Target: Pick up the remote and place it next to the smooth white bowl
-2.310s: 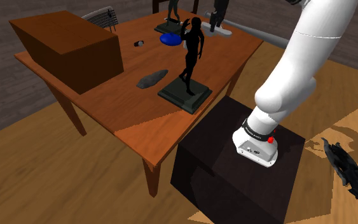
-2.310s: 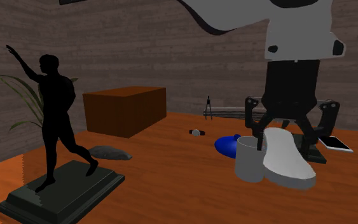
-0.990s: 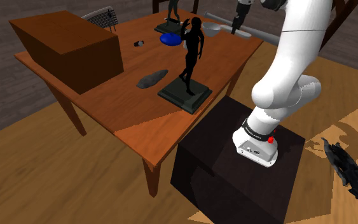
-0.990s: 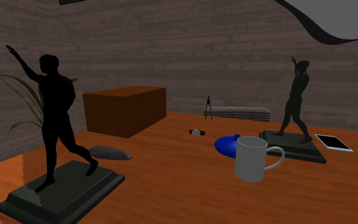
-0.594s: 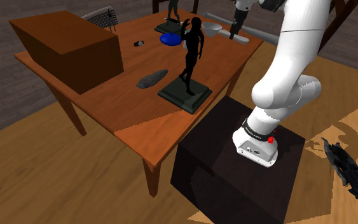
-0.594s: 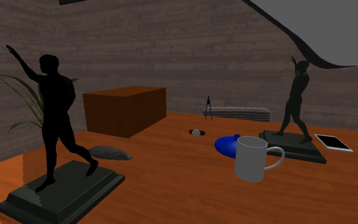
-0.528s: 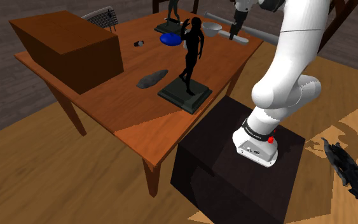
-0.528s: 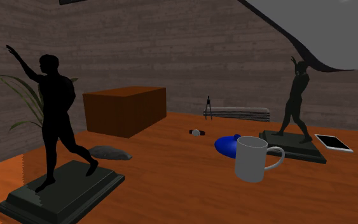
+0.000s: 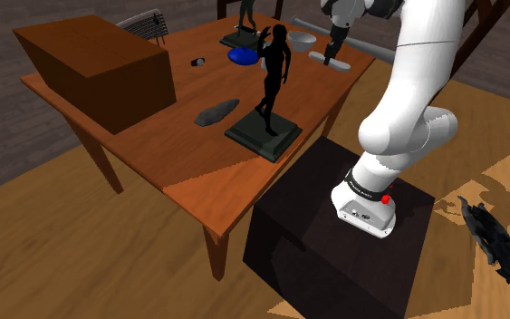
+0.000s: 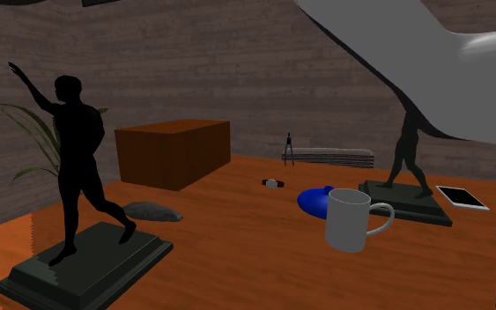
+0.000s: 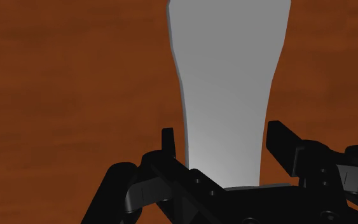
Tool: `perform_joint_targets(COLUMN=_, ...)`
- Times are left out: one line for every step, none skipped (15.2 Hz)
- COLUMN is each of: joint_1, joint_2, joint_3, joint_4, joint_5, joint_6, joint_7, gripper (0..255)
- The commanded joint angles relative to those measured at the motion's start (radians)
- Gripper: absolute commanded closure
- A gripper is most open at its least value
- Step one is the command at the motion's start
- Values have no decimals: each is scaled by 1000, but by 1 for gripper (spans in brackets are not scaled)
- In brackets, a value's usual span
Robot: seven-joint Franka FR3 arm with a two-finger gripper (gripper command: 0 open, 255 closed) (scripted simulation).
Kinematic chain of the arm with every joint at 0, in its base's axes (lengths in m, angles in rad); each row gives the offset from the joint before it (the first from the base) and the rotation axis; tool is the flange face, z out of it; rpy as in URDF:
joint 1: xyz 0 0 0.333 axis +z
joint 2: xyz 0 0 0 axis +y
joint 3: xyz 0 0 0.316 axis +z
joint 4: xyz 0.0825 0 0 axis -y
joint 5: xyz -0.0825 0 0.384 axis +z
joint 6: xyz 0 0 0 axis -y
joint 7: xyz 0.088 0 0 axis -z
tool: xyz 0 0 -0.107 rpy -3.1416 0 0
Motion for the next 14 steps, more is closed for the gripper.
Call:
perform_joint_targets(joint_1=-1, joint_2=12, joint_3=3, joint_4=-11, joint_5=5, joint_6=23, joint_7=-3, gripper=255)
perform_joint_targets(joint_1=-2, joint_2=20, joint_3=5, joint_4=-19, joint_5=9, joint_6=39, joint_7=-4, gripper=255)
perform_joint_targets(joint_1=-2, joint_2=20, joint_3=5, joint_4=-19, joint_5=9, joint_6=39, joint_7=-4, gripper=255)
perform_joint_targets(joint_1=-2, joint_2=20, joint_3=5, joint_4=-19, joint_5=9, joint_6=39, joint_7=-4, gripper=255)
perform_joint_targets(joint_1=-2, joint_2=20, joint_3=5, joint_4=-19, joint_5=9, joint_6=39, joint_7=-4, gripper=255)
perform_joint_targets(joint_1=-2, joint_2=20, joint_3=5, joint_4=-19, joint_5=9, joint_6=39, joint_7=-4, gripper=255)
perform_joint_targets(joint_1=-2, joint_2=20, joint_3=5, joint_4=-19, joint_5=9, joint_6=39, joint_7=-4, gripper=255)
perform_joint_targets(joint_1=-2, joint_2=20, joint_3=5, joint_4=-19, joint_5=9, joint_6=39, joint_7=-4, gripper=255)
perform_joint_targets(joint_1=-2, joint_2=20, joint_3=5, joint_4=-19, joint_5=9, joint_6=39, joint_7=-4, gripper=255)
perform_joint_targets(joint_1=-2, joint_2=20, joint_3=5, joint_4=-19, joint_5=9, joint_6=39, joint_7=-4, gripper=255)
perform_joint_targets(joint_1=-2, joint_2=20, joint_3=5, joint_4=-19, joint_5=9, joint_6=39, joint_7=-5, gripper=0)
perform_joint_targets(joint_1=-2, joint_2=20, joint_3=5, joint_4=-19, joint_5=9, joint_6=39, joint_7=-4, gripper=0)
perform_joint_targets(joint_1=-2, joint_2=21, joint_3=5, joint_4=-19, joint_5=9, joint_6=39, joint_7=-5, gripper=0)
perform_joint_targets(joint_1=-2, joint_2=21, joint_3=5, joint_4=-19, joint_5=9, joint_6=39, joint_7=-5, gripper=0)
